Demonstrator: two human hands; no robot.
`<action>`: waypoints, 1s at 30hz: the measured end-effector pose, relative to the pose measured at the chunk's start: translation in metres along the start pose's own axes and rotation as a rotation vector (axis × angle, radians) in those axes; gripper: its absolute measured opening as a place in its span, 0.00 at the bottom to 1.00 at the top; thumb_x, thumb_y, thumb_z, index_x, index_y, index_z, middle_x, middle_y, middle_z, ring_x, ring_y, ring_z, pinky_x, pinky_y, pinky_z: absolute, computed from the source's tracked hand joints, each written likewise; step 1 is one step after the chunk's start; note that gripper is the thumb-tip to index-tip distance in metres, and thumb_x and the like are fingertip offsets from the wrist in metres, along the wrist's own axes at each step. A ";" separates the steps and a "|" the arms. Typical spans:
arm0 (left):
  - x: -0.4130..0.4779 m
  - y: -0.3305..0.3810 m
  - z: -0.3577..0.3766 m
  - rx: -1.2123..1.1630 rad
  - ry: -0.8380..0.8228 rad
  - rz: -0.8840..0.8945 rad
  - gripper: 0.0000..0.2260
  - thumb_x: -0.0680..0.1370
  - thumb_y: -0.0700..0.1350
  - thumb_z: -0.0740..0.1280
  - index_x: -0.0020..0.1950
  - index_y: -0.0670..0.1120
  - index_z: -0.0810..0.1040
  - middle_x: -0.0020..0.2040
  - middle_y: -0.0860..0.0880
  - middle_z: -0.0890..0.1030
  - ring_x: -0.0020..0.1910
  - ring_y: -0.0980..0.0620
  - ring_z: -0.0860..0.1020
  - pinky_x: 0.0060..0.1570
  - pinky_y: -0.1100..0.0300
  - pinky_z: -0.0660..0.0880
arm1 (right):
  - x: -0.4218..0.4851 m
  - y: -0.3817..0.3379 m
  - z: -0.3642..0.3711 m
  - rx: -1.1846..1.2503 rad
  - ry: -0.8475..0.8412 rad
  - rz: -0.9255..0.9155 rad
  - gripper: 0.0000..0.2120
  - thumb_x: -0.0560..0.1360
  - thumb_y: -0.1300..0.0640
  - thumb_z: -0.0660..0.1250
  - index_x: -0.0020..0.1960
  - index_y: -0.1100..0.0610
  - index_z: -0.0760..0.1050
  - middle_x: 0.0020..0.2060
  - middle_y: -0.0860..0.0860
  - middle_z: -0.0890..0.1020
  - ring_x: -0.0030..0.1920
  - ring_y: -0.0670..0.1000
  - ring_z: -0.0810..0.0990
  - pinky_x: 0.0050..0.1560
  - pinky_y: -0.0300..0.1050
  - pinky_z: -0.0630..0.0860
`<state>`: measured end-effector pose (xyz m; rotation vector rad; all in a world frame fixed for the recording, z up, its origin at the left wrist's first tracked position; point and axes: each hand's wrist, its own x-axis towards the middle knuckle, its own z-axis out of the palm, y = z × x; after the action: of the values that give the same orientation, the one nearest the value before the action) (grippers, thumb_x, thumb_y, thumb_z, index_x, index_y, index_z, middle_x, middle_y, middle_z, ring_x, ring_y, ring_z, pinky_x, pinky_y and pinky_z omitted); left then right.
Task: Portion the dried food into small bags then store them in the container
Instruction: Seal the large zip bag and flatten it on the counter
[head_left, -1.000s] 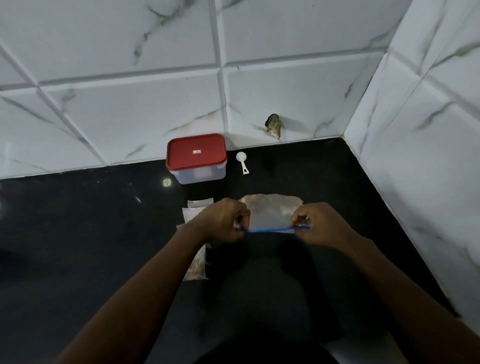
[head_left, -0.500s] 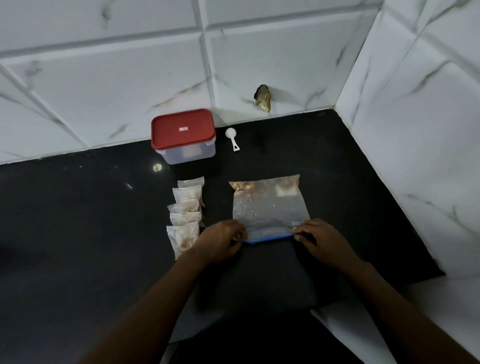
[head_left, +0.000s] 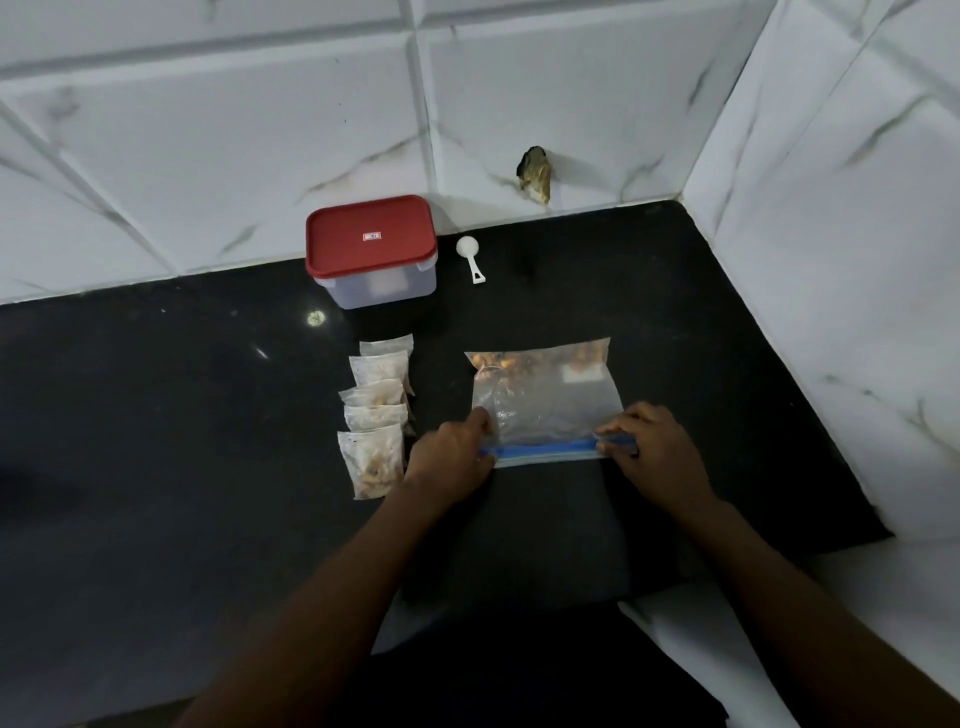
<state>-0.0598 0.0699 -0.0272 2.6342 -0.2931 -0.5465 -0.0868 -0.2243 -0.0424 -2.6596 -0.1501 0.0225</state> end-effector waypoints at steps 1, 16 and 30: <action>-0.001 0.004 0.001 0.035 0.027 0.026 0.17 0.80 0.54 0.70 0.65 0.56 0.68 0.61 0.51 0.78 0.55 0.51 0.80 0.53 0.50 0.81 | 0.000 0.000 -0.001 -0.028 0.032 -0.016 0.08 0.74 0.51 0.74 0.53 0.49 0.80 0.50 0.45 0.75 0.50 0.42 0.71 0.50 0.43 0.71; -0.017 0.013 0.022 0.088 0.132 0.267 0.15 0.82 0.47 0.65 0.69 0.51 0.77 0.64 0.51 0.76 0.62 0.52 0.75 0.51 0.57 0.78 | -0.021 0.001 0.015 0.017 0.044 -0.124 0.13 0.77 0.58 0.72 0.61 0.54 0.81 0.54 0.48 0.81 0.53 0.44 0.76 0.54 0.37 0.71; -0.008 0.021 0.017 0.089 0.074 0.216 0.15 0.83 0.44 0.62 0.70 0.48 0.73 0.76 0.48 0.64 0.71 0.48 0.67 0.67 0.52 0.73 | -0.001 -0.002 0.009 -0.183 -0.009 -0.118 0.10 0.83 0.52 0.59 0.54 0.49 0.79 0.55 0.47 0.79 0.57 0.49 0.75 0.59 0.49 0.69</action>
<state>-0.0770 0.0474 -0.0290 2.6562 -0.5821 -0.3718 -0.0882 -0.2181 -0.0493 -2.8286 -0.3259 -0.0178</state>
